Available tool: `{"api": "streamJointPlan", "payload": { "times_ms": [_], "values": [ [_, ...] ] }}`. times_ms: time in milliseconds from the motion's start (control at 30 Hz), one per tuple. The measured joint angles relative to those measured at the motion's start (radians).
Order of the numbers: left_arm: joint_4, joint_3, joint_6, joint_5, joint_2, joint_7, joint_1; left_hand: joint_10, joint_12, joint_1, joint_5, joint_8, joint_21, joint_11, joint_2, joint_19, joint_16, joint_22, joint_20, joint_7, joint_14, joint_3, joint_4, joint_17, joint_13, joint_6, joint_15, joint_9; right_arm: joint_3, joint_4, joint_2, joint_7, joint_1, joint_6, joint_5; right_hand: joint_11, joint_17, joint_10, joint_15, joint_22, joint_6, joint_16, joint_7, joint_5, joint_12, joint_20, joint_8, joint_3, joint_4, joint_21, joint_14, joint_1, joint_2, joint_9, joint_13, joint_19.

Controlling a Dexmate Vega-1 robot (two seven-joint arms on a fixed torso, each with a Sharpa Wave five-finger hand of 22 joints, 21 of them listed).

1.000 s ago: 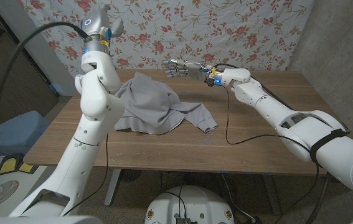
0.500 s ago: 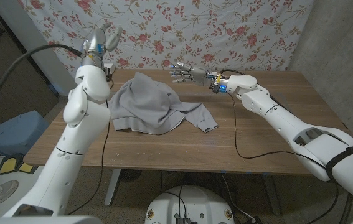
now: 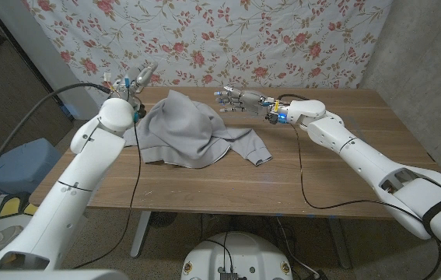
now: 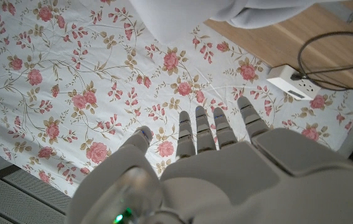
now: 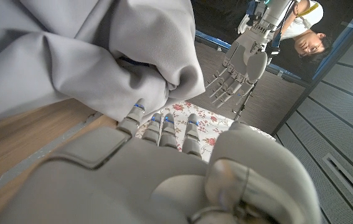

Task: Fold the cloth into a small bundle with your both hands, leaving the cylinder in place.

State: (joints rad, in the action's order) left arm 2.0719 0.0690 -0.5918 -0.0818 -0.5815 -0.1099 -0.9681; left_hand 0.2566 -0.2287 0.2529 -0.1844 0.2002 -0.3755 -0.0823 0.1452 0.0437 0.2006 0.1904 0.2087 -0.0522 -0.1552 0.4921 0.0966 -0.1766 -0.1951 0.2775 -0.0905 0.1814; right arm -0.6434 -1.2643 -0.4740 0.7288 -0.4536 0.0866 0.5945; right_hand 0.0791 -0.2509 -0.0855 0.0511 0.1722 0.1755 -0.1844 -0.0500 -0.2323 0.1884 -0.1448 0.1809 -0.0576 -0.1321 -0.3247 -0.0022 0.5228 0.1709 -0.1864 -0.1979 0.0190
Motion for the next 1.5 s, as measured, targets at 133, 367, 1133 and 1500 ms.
{"api": "streamJointPlan", "payload": {
  "times_ms": [133, 367, 1133, 1500],
  "values": [
    [-0.022, 0.005, 0.013, 0.098, -0.048, -0.011, 0.006, 0.018, -0.006, -0.005, 0.0, 0.0, 0.0, -0.018, 0.005, 0.022, 0.0, 0.0, 0.002, -0.007, -0.026, 0.009, -0.002, 0.0, 0.0, 0.007, -0.006, 0.0, -0.012, -0.006, -0.004, 0.002, -0.003, -0.021, 0.0, -0.004, 0.014, 0.046, 0.035, 0.0, -0.058, 0.0, -0.014, 0.0, -0.008, -0.051, -0.008, -0.007, -0.016, 0.027, -0.035, -0.051, -0.009, 0.0, 0.003, -0.015],
    [-0.019, 0.022, -0.063, 0.244, -0.116, -0.065, 0.009, 0.01, -0.006, -0.012, 0.0, -0.009, 0.0, -0.026, 0.012, 0.031, 0.0, 0.0, 0.004, -0.026, -0.022, 0.025, -0.002, 0.0, 0.0, -0.012, -0.01, 0.0, -0.032, 0.008, 0.006, 0.016, -0.007, -0.042, 0.003, -0.008, 0.027, 0.081, 0.036, 0.0, -0.083, 0.0, -0.023, 0.0, -0.008, -0.025, -0.008, -0.02, -0.028, 0.058, -0.079, -0.105, -0.019, 0.005, 0.003, -0.041],
    [-0.293, 0.179, 0.169, 0.496, -0.195, -0.008, 0.072, 0.041, 0.005, -0.07, 0.0, -0.009, 0.0, -0.034, -0.002, 0.071, -0.007, 0.0, 0.004, -0.045, -0.059, 0.045, 0.046, -0.003, 0.0, -0.018, 0.0, 0.0, -0.07, 0.029, 0.03, -0.036, -0.019, -0.048, -0.046, -0.013, 0.044, 0.086, 0.002, 0.0, -0.079, -0.005, -0.012, -0.016, 0.0, 0.037, 0.004, 0.001, -0.028, 0.081, -0.102, -0.139, 0.016, 0.005, 0.007, -0.048],
    [-0.504, 0.275, 0.378, 0.577, -0.14, 0.131, 0.147, 0.053, 0.005, -0.107, -0.008, -0.016, -0.025, -0.039, -0.02, 0.157, 0.004, 0.002, 0.001, -0.023, -0.11, 0.043, 0.06, 0.0, 0.0, -0.039, -0.004, 0.0, -0.082, 0.037, 0.047, -0.111, -0.041, -0.059, -0.074, -0.002, 0.046, 0.075, 0.016, 0.0, -0.074, -0.024, -0.007, -0.027, 0.008, 0.058, 0.004, 0.034, -0.034, 0.073, -0.069, -0.157, 0.023, 0.005, 0.007, 0.032]
  ]
}}
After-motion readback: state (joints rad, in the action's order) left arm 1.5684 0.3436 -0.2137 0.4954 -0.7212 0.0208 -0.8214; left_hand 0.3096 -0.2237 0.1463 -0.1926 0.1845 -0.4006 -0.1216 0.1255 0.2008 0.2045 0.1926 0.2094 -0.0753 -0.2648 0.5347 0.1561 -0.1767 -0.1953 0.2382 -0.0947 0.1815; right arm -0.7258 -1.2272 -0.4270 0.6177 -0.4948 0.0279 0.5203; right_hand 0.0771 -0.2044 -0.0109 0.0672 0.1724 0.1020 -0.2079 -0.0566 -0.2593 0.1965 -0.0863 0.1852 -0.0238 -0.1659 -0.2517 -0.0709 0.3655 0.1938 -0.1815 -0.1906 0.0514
